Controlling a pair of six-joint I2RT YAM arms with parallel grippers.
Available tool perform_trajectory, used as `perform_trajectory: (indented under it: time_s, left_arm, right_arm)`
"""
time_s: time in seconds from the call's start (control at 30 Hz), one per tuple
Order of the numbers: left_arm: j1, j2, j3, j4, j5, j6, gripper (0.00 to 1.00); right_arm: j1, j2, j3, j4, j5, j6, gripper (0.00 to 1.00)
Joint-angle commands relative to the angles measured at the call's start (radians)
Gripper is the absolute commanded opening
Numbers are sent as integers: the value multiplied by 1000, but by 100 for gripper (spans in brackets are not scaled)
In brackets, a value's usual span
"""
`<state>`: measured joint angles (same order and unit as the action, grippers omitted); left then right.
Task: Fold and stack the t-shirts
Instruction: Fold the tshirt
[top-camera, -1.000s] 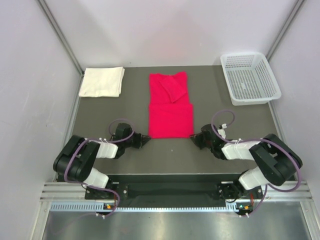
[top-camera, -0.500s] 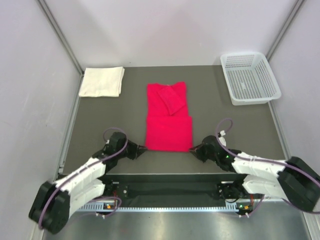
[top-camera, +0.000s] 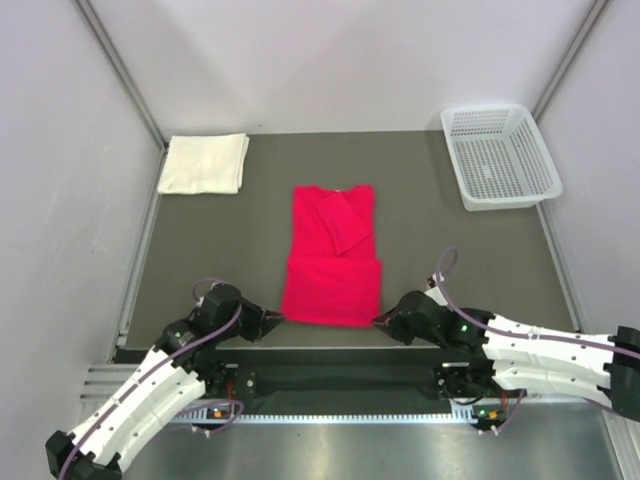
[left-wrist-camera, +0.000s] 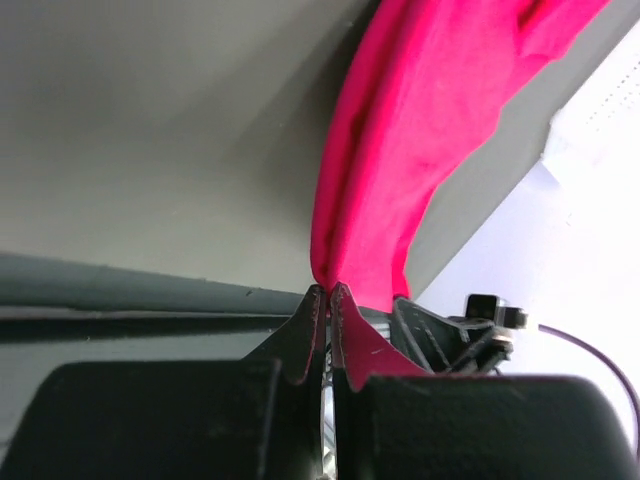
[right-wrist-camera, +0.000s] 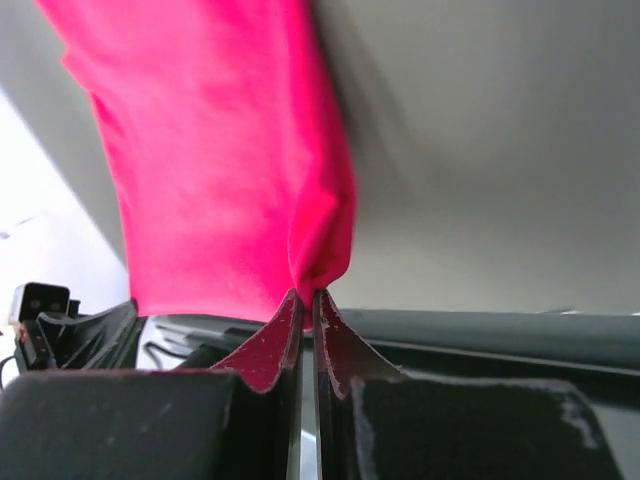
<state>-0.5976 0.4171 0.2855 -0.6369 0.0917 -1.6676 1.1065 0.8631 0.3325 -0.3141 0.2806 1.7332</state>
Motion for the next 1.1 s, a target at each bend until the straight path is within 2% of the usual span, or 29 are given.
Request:
perform_trajectory:
  time_s: [0.0, 0.1, 0.17, 0.2, 0.23, 0.27, 0.37, 0.43, 0.5, 0.57, 0.73, 0.87, 1.07]
  left_arm:
    - [-4, 9, 127, -132, -75, 61, 0]
    - [-4, 84, 210, -113, -84, 113, 0]
    - [-2, 184, 260, -69, -119, 175, 0]
    - [-2, 221, 295, -60, -135, 205, 0]
    - [8, 367, 373, 42, -192, 318, 0]
    - [9, 368, 412, 43, -193, 319, 0]
    - [88, 544, 565, 68, -185, 446, 0]
    - [177, 649, 619, 126, -132, 497, 0]
    - [282, 748, 668, 187, -31, 551, 0]
    - [334, 864, 736, 238, 18, 583, 0]
    - [384, 1101, 947, 255, 117, 652, 0]
    - [394, 1267, 1047, 307, 178, 651, 0]
    - [409, 1452, 1211, 356, 255, 652, 0]
  right_arm:
    - [15, -16, 98, -43, 49, -33, 0]
    - [-5, -7, 161, -43, 62, -121, 0]
    - [-88, 11, 207, -39, -5, -236, 0]
    - [-178, 20, 226, -36, -41, -279, 0]
    - [-348, 80, 300, -25, -161, -446, 0]
    - [-350, 80, 301, -19, -162, -493, 0]
    - [-462, 216, 428, -5, -276, -662, 0]
    - [-503, 342, 537, 16, -398, -733, 0]
    - [-540, 424, 652, 29, -463, -817, 0]
    - [-572, 552, 779, -9, -500, -883, 0]
    - [-643, 776, 988, -48, -590, -946, 0]
    - [-692, 895, 1170, -100, -629, -977, 0]
    - [-764, 1016, 1273, -126, -690, -979, 0]
